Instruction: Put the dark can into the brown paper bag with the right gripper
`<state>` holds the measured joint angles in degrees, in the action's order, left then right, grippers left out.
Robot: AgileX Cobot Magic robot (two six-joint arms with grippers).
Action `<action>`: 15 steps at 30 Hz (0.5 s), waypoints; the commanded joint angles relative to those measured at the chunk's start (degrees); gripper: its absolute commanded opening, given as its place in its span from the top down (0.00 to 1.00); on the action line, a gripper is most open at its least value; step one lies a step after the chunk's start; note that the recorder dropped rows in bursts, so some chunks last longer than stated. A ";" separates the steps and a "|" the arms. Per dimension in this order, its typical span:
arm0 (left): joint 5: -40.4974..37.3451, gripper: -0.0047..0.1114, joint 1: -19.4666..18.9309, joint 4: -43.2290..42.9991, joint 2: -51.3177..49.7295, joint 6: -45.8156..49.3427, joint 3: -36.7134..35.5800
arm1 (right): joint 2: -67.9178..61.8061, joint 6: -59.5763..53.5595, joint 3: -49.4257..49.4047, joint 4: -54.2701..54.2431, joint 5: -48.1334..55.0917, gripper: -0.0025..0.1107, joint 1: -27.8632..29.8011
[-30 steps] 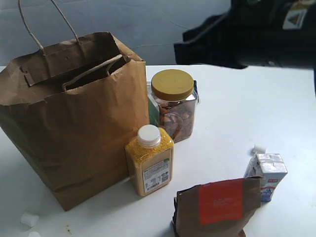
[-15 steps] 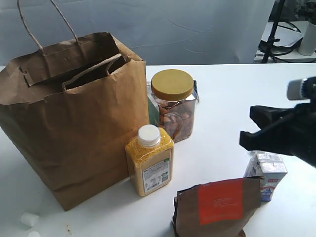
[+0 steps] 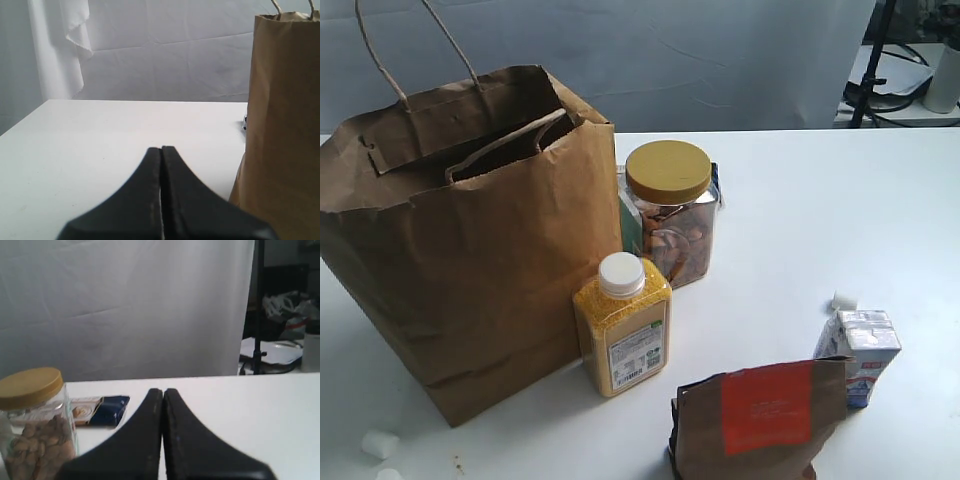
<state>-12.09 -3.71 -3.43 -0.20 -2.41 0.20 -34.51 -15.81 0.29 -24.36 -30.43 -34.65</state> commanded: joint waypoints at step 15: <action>0.30 0.96 0.32 -0.15 0.20 -0.20 -0.20 | 24.17 8.96 -0.29 18.23 27.15 0.98 20.69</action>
<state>-12.09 -3.71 -3.43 -0.20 -2.41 0.20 -12.80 -8.52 0.20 -10.11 -8.20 -14.41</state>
